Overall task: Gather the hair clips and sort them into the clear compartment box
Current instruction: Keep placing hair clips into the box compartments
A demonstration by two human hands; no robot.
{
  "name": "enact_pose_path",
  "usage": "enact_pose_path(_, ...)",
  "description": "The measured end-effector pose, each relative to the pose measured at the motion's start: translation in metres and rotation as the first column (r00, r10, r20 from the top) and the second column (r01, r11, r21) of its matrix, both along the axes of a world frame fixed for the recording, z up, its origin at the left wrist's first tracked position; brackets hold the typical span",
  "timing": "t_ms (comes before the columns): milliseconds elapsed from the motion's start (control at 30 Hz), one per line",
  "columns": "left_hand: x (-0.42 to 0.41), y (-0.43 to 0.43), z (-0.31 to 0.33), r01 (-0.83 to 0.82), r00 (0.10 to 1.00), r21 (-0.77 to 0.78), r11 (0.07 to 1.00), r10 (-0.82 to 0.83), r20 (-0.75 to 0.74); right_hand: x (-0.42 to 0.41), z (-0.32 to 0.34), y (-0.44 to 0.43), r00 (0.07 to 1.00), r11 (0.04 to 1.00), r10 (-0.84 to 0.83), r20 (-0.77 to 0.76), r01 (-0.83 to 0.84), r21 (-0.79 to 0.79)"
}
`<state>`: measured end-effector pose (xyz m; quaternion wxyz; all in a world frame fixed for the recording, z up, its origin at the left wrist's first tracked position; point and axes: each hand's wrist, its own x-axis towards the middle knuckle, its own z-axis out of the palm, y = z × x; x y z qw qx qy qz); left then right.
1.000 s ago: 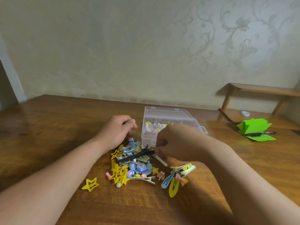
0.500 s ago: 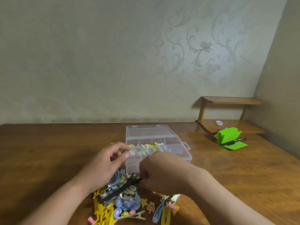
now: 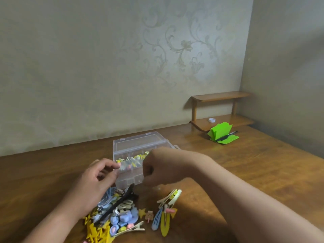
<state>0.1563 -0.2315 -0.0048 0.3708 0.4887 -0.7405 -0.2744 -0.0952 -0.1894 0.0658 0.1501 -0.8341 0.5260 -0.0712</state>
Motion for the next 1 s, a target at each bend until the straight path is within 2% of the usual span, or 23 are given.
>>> enact_pose_path(67,0.000,-0.002,0.000,-0.008,1.000,-0.001,1.000,0.008,0.016,-0.011,0.001,-0.008,0.996,1.000,-0.011,0.093,0.010,0.008)
enact_pose_path(167,0.000,-0.002,-0.001,-0.009,1.000,-0.009,1.000,0.009,0.018,-0.032,0.004,-0.019,0.945,0.999,-0.048,0.325,0.053,-0.007)
enact_pose_path(267,-0.001,0.000,-0.001,0.001,1.000,0.006,1.000,-0.001,0.019,-0.049,0.001,-0.032,0.833,0.969,-0.154,0.531,0.233,-0.086)
enact_pose_path(333,-0.002,0.000,-0.001,0.006,1.000,0.006,1.000,-0.006,0.021,-0.055,-0.005,-0.040,0.779,0.903,-0.232,0.582,0.395,-0.170)
enact_pose_path(400,-0.001,-0.001,-0.002,0.014,0.999,0.009,1.000,-0.014,0.034,-0.057,-0.011,-0.046,0.772,0.828,-0.300,0.561,0.503,-0.248)
enact_pose_path(467,0.000,-0.002,-0.003,0.026,0.999,0.013,1.000,-0.027,0.039,-0.056,-0.018,-0.052,0.792,0.787,-0.346,0.503,0.537,-0.305)
enact_pose_path(600,-0.001,-0.002,-0.004,0.034,0.999,0.005,0.999,-0.035,0.025,-0.047,-0.032,-0.062,0.866,0.789,-0.383,0.321,0.488,-0.374)
enact_pose_path(700,-0.001,-0.002,-0.005,0.033,0.999,-0.002,0.999,-0.033,0.021,-0.041,-0.035,-0.069,0.875,0.796,-0.426,0.228,0.483,-0.365)
enact_pose_path(900,-0.002,0.000,-0.004,0.029,0.999,0.007,1.000,-0.029,0.033,-0.041,-0.039,-0.073,0.860,0.762,-0.486,0.158,0.505,-0.406)
enact_pose_path(1000,-0.002,0.001,-0.002,0.043,0.999,0.002,0.999,-0.043,0.017,-0.044,-0.042,-0.069,0.869,0.753,-0.454,0.196,0.492,-0.436)
